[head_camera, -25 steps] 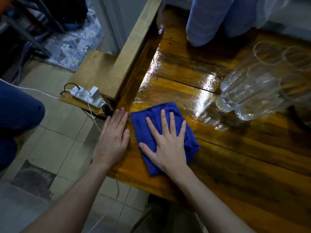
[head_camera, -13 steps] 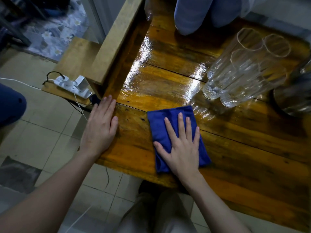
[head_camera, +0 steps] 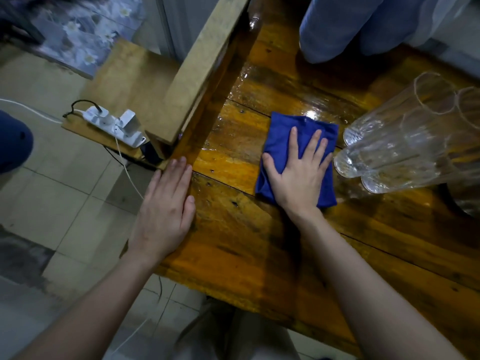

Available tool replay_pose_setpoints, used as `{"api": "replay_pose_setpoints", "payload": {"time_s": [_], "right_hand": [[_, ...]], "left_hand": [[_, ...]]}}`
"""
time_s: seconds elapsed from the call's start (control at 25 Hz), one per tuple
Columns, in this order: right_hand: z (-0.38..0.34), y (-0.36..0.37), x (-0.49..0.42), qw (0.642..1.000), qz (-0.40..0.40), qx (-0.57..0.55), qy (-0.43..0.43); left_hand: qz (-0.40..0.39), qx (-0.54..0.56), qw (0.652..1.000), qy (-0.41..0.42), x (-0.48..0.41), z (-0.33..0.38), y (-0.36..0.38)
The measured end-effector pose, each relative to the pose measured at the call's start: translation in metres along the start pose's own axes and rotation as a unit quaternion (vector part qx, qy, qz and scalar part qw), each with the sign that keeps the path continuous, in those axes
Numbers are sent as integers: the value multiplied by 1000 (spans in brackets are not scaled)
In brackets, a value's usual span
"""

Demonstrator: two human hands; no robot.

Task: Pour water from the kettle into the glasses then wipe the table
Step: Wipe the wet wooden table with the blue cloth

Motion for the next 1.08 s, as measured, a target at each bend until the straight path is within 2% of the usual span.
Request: {"api": "replay_pose_setpoints", "payload": {"time_s": [0.36, 0.6, 0.92, 1.08], "right_hand": [[-12, -4, -87, 1000, 4, 7, -22], [-20, -2, -90, 1000, 23, -1, -13], [-60, 8, 30, 991, -20, -6, -132], [-28, 4, 90, 984, -33, 7, -177]], "left_hand": [[-8, 27, 1000, -3, 0, -2, 6], [-9, 22, 1000, -2, 0, -2, 6], [-10, 20, 1000, 0, 0, -1, 2], [-14, 19, 1000, -7, 0, 0, 4]]}}
Point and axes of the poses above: each hand's wrist, its own x-axis away from the middle knuckle, its own y-axis out of the palm, z = x × y, the point moved 1 cm from there along -x, towards the middle knuckle, and after that the axes turned 1 degree about z, right-handed, at the moved point
